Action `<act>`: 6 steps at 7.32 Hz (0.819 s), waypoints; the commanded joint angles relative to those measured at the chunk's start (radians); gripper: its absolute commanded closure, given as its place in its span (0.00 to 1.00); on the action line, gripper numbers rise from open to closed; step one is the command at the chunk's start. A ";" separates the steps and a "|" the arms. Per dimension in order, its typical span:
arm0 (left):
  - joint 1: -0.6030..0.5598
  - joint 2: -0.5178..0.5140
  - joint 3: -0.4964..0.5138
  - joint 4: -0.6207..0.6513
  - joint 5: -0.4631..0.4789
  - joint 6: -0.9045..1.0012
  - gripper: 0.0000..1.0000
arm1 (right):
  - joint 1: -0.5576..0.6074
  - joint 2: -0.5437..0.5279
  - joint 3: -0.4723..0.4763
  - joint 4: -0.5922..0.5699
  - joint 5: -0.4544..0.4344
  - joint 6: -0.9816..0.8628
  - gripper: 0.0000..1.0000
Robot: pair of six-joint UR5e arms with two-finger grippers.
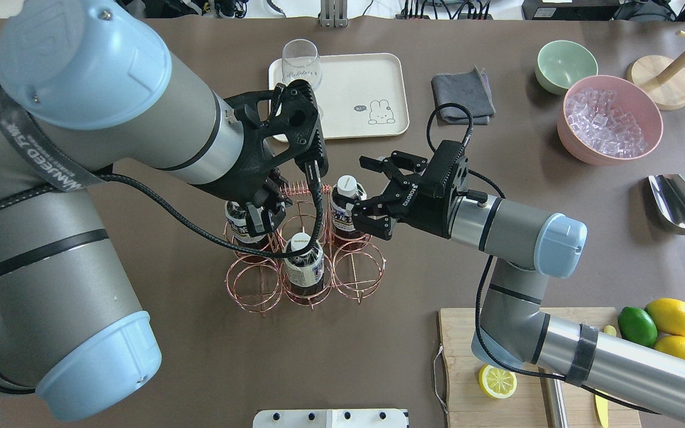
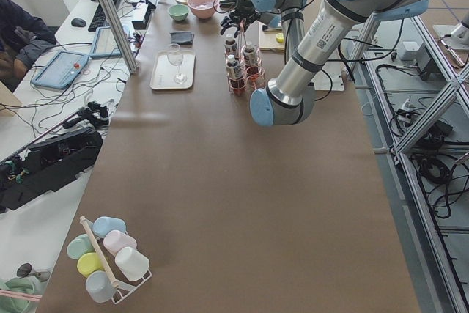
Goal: Take tea from basket to plate
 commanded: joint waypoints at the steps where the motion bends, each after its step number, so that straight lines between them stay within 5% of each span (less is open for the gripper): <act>1: -0.002 0.009 -0.003 0.000 0.000 0.000 1.00 | -0.010 0.000 -0.002 0.000 -0.010 -0.001 0.20; 6: 0.000 0.010 -0.006 0.000 0.000 0.000 1.00 | -0.010 0.002 -0.004 0.001 -0.036 -0.027 0.72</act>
